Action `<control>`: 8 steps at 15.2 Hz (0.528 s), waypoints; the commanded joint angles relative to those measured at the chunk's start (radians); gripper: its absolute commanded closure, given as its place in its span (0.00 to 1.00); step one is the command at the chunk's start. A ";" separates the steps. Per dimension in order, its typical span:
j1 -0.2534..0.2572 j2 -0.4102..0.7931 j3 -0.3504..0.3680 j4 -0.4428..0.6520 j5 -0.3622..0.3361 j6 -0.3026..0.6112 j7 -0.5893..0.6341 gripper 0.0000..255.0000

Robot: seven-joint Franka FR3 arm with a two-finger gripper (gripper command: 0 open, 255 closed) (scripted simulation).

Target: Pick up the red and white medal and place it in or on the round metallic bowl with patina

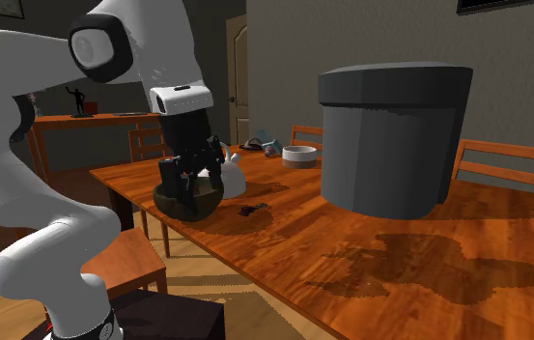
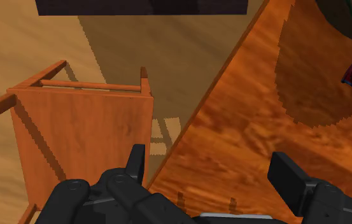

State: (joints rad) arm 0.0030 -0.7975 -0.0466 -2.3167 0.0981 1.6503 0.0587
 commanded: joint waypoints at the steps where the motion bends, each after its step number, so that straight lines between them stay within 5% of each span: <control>1: 0.000 0.000 0.000 0.000 0.000 0.000 0.000 0.00; 8: 0.062 0.073 0.155 -0.011 0.064 0.030 0.123 0.00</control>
State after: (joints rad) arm 0.0548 -0.7315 0.0843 -2.3190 0.1517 1.6727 0.1620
